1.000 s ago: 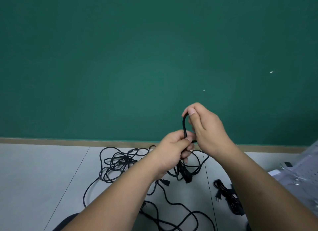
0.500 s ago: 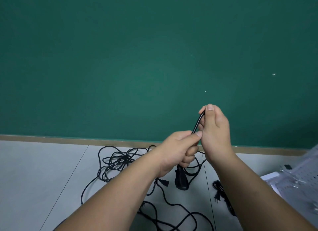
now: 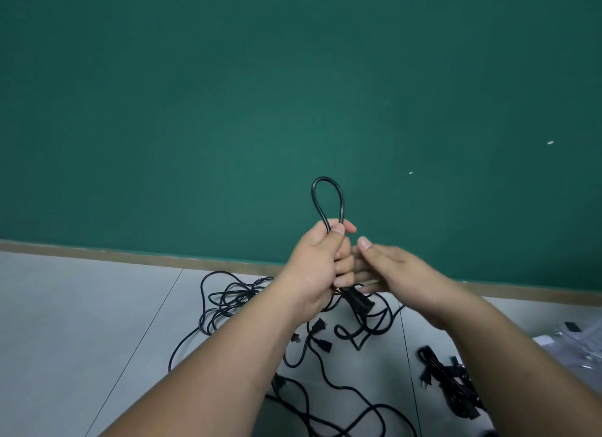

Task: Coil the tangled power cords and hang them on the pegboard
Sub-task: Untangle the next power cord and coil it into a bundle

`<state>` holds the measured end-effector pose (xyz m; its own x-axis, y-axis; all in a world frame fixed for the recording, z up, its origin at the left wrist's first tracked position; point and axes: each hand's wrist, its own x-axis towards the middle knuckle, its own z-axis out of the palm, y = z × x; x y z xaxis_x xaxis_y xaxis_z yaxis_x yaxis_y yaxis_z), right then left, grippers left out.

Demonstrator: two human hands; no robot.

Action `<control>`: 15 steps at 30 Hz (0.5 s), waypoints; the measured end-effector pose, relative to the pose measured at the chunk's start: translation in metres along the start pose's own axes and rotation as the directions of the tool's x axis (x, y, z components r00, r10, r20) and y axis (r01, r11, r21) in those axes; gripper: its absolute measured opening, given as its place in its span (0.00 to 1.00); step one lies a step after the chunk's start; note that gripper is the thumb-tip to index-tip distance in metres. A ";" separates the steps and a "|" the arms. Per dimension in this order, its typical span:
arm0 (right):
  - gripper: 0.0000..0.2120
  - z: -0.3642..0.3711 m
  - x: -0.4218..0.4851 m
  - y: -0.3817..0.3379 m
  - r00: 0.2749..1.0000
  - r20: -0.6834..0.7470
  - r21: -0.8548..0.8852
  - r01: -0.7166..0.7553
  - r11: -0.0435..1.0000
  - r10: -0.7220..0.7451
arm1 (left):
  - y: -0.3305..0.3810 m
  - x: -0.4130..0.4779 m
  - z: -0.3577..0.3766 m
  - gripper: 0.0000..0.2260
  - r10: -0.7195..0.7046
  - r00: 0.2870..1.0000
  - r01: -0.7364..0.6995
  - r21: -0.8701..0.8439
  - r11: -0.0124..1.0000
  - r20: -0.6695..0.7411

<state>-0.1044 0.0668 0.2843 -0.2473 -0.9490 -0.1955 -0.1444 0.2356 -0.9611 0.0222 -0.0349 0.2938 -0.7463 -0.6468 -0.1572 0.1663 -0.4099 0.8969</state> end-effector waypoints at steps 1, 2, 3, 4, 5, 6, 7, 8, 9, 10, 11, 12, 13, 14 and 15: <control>0.25 0.005 -0.001 0.000 0.999 0.042 -0.004 -0.024 1.000 0.024 | 0.003 0.003 -0.001 0.08 0.009 0.999 -0.010 -0.037 0.999 -0.035; 0.26 0.009 -0.002 0.001 0.996 0.079 -0.016 -0.042 0.999 0.043 | 0.006 0.006 -0.004 0.07 0.019 0.997 -0.023 -0.056 0.998 -0.074; 0.27 0.012 -0.003 0.001 0.992 0.112 -0.042 -0.053 0.998 0.057 | 0.009 0.010 -0.009 0.07 0.033 0.992 -0.040 -0.059 0.997 -0.119; 0.27 0.012 -0.004 0.002 0.989 0.135 -0.072 -0.056 0.996 0.065 | 0.013 0.014 -0.014 0.07 0.051 0.985 -0.059 -0.044 0.997 -0.168; 0.26 0.010 -0.005 0.003 0.987 0.145 -0.097 -0.049 0.994 0.062 | 0.016 0.017 -0.018 0.08 0.070 0.974 -0.076 -0.019 0.997 -0.214; 0.23 0.008 -0.006 0.002 0.988 0.147 -0.108 -0.037 0.994 0.052 | 0.019 0.019 -0.022 0.09 0.091 0.962 -0.091 0.013 0.996 -0.256; 0.21 0.004 -0.007 0.000 0.988 0.145 -0.113 -0.030 0.993 0.047 | 0.022 0.022 -0.026 0.10 0.114 0.949 -0.106 0.043 0.993 -0.293; 0.18 -0.001 -0.007 0.000 0.988 0.142 -0.128 -0.036 0.991 0.054 | 0.026 0.022 -0.029 0.10 0.145 0.936 -0.122 0.088 0.989 -0.322; 0.16 -0.006 -0.009 -0.001 0.988 0.137 -0.168 -0.044 0.985 0.067 | 0.027 0.024 -0.035 0.10 0.180 0.917 -0.132 0.154 0.979 -0.357; 0.15 -0.012 -0.010 -0.003 0.989 0.129 -0.216 -0.045 0.975 0.074 | 0.028 0.026 -0.042 0.09 0.226 0.895 -0.136 0.248 0.959 -0.385; 0.12 -0.019 -0.012 -0.003 0.990 0.124 -0.247 -0.031 0.969 0.063 | 0.028 0.028 -0.049 0.08 0.278 0.873 -0.135 0.349 0.927 -0.400; 0.10 -0.026 -0.014 -0.004 0.992 0.120 -0.250 -0.005 0.968 0.036 | 0.029 0.030 -0.057 0.07 0.337 0.852 -0.130 0.462 0.877 -0.400; 0.08 -0.031 -0.016 -0.006 0.993 0.116 -0.233 0.027 0.972 0.000 | 0.029 0.031 -0.064 0.07 0.396 0.836 -0.115 0.584 0.804 -0.381; 0.07 -0.035 -0.018 -0.010 0.994 0.105 -0.201 0.063 0.978 -0.042 | 0.031 0.030 -0.067 0.07 0.445 0.827 -0.090 0.699 0.709 -0.344; 0.06 -0.037 -0.020 -0.014 0.993 0.081 -0.166 0.098 0.981 -0.086 | 0.031 0.029 -0.068 0.07 0.476 0.826 -0.070 0.783 0.618 -0.302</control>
<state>-0.1332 0.0903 0.3092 -0.1559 -0.9795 -0.1273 -0.3247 0.1725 -0.9300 0.0497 -0.1102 0.2889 -0.3428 -0.9236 0.1719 -0.3502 0.2954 0.8889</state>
